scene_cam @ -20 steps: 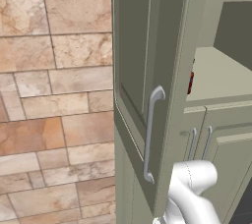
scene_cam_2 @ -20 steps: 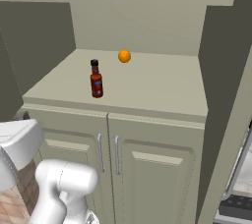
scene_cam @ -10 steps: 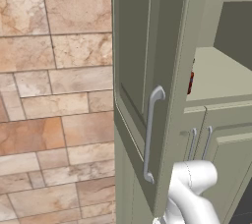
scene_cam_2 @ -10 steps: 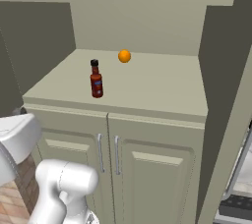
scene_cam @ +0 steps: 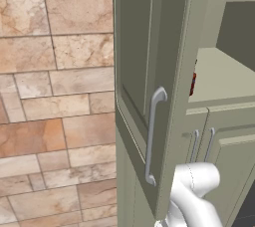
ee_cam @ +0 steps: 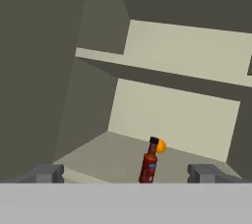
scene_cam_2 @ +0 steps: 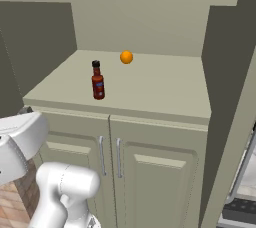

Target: Pick the fish from the plate and place it on the cutting board. Then pick the condiment bottle from the cabinet and place it next to the cutting board.

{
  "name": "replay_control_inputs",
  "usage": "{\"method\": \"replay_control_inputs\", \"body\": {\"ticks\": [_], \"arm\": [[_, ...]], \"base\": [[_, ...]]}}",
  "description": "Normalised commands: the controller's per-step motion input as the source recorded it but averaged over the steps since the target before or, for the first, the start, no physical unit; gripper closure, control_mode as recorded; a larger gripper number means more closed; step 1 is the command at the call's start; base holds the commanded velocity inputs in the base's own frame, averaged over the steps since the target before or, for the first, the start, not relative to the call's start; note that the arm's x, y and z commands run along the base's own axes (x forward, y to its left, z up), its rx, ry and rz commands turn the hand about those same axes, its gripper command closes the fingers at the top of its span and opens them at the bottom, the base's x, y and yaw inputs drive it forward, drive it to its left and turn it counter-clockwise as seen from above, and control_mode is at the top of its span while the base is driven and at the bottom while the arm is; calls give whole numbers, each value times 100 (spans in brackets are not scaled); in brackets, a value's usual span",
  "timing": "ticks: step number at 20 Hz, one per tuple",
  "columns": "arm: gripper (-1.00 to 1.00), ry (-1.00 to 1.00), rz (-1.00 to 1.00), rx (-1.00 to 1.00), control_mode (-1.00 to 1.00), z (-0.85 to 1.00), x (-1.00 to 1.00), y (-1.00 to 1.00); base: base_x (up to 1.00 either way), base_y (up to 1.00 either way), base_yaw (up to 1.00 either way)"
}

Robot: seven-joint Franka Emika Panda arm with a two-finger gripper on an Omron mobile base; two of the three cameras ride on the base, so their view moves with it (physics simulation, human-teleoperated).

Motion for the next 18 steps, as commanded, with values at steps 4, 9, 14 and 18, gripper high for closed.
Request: {"method": "replay_control_inputs", "body": {"ticks": [4,9,14,18], "arm": [[-100,-15,0,0,-100,-51,39,0],[-100,-16,0,0,-100,-49,36,11],[-100,-18,0,0,-100,-44,29,23],[-100,-19,0,0,-100,-42,23,26]], "base": [[0,0,0],[0,0,0],[0,0,0],[0,0,0]]}}
